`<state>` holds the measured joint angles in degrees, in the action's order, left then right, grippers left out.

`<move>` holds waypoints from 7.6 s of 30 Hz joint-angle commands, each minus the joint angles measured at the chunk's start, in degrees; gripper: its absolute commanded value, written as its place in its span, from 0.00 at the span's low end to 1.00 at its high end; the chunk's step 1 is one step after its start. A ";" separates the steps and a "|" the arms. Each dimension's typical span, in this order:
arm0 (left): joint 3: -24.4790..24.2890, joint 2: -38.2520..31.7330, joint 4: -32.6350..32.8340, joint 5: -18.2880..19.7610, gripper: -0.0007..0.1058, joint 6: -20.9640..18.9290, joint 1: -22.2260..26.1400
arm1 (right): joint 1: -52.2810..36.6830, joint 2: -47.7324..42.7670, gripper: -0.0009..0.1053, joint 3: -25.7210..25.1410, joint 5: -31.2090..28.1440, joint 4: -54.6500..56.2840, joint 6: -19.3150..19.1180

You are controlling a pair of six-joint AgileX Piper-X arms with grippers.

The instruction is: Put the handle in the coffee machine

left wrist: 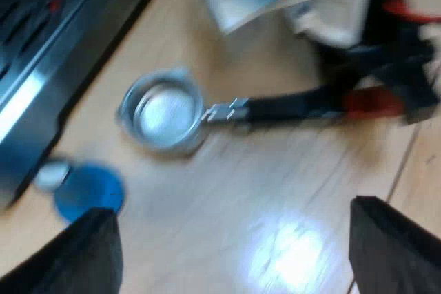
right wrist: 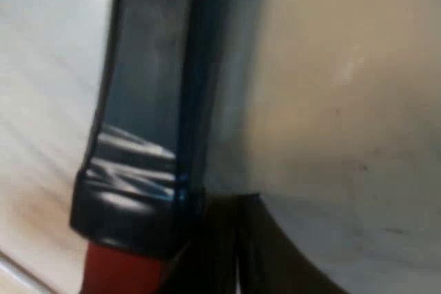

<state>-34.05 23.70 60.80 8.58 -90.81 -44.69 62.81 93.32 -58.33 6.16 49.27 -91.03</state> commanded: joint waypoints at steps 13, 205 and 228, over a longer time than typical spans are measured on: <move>-3.83 -0.28 11.51 -5.54 0.66 -3.21 -0.28 | 7.06 1.64 0.01 -0.16 1.80 -23.39 17.87; -0.60 -0.17 -1.97 -11.42 0.66 -4.48 -0.28 | -6.63 6.88 0.40 -12.83 -1.09 -13.34 -9.18; -0.13 -0.17 -1.97 -11.42 0.66 -4.48 -0.28 | -6.63 1.99 0.01 -12.83 -1.56 -4.77 -4.48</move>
<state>-34.06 23.70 59.45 -2.74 -94.38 -44.69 56.30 96.92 -70.88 4.22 44.06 -96.25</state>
